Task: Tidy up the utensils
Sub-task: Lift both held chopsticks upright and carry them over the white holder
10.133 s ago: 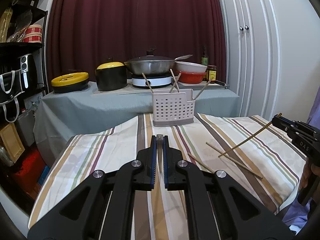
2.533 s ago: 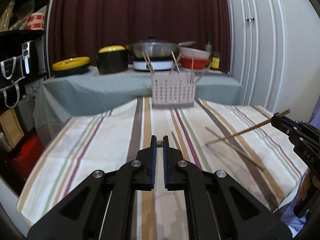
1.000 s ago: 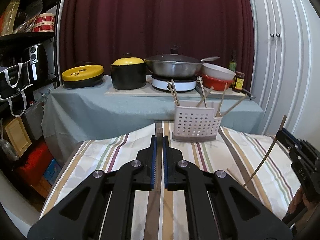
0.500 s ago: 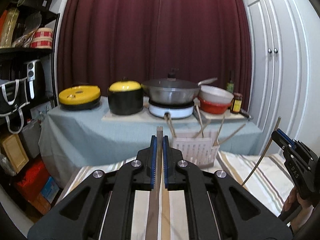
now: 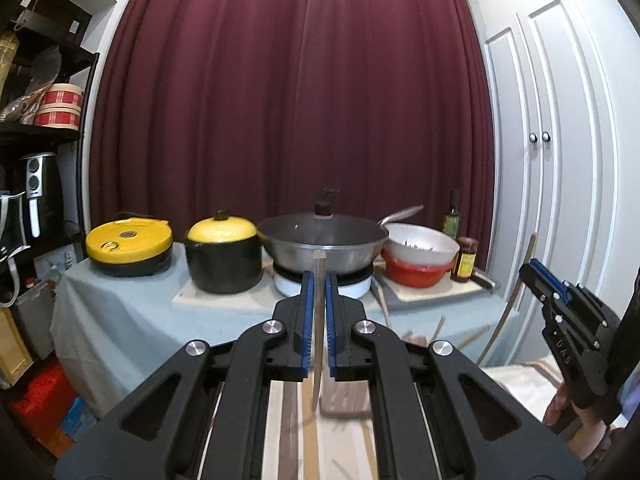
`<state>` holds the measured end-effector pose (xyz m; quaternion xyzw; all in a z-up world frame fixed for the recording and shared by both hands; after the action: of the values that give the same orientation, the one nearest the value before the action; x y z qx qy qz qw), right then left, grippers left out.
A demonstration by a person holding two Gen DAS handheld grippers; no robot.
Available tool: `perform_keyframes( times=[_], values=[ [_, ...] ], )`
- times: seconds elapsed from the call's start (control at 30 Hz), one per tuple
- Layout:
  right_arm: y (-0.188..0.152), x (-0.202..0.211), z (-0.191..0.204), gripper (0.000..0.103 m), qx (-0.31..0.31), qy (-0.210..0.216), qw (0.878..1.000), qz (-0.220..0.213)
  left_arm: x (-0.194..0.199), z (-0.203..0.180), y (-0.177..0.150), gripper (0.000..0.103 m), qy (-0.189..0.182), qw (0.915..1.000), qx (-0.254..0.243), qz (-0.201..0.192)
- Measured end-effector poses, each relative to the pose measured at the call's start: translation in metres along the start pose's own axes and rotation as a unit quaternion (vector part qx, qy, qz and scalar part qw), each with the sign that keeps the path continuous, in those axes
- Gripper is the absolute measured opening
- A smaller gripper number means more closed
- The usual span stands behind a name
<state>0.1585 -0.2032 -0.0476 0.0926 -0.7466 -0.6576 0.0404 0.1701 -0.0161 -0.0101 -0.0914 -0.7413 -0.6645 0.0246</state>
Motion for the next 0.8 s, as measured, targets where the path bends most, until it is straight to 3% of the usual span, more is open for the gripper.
perform_keyframes(
  times=[0.43,0.8],
  values=[
    [0.004,-0.069,-0.027,0.007,-0.030,0.000,0.999,-0.021,-0.073,-0.020,0.028,0.006,-0.022,0.9995,0.002,-0.023],
    [-0.012,-0.099,-0.033,0.007,-0.035,-0.005,0.999,-0.014,-0.098,-0.030,0.038,0.006,-0.045,0.9985,0.005,-0.030]
  ],
)
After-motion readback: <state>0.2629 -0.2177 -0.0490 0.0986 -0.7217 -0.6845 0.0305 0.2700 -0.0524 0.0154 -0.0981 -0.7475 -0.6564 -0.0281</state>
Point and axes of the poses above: each gripper's, at about its wrist camera, not at the fingertips, and x roughly against the way its jaws point, z to its left, y to its top, the point moved 4 cm from there along -x, roughly the way its jaws point, and after that the axes turned 4 degrees about x, right-handed, at the moved point
